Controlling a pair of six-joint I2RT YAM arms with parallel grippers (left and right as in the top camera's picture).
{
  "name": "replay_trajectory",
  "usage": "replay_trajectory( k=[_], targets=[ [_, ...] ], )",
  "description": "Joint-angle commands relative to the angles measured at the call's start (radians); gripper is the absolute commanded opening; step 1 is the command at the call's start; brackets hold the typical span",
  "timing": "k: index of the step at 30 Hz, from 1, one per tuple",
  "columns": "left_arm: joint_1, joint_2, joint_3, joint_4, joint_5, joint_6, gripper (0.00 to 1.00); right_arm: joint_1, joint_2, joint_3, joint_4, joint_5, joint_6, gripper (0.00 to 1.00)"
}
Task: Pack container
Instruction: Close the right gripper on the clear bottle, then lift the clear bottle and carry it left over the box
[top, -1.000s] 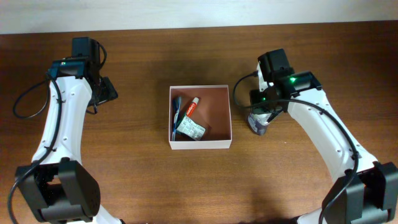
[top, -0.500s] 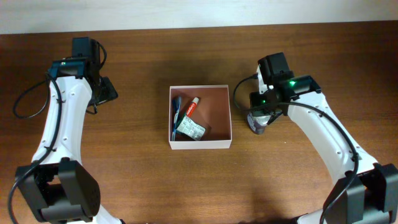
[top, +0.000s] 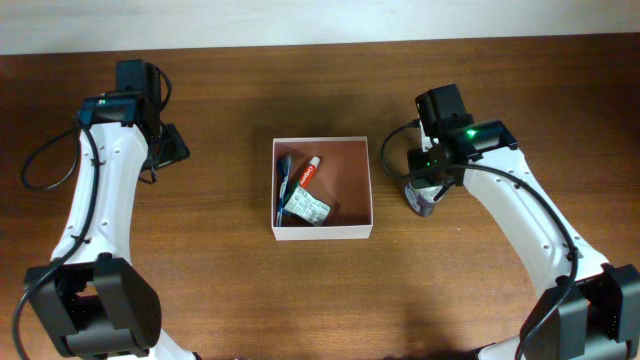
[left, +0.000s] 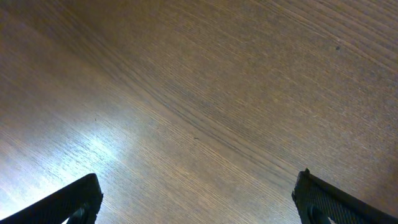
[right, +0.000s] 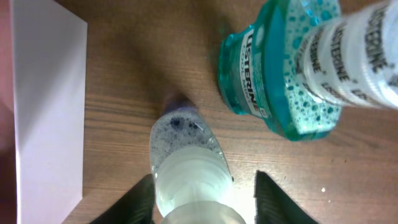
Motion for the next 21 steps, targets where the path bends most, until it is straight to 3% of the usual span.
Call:
replay_trajectory(
  k=[1, 15, 21],
  targets=[
    [0.002, -0.004, 0.008, -0.002, 0.002, 0.005, 0.99, -0.006, -0.024, 0.025, -0.003, 0.021, -0.006, 0.49],
    [0.002, -0.004, 0.008, -0.002, 0.002, 0.005, 0.99, -0.006, -0.024, 0.047, -0.039, 0.044, -0.006, 0.46],
    [0.002, -0.004, 0.008, -0.002, 0.002, 0.005, 1.0, -0.006, -0.024, 0.047, -0.046, 0.043, -0.001, 0.33]
  ],
)
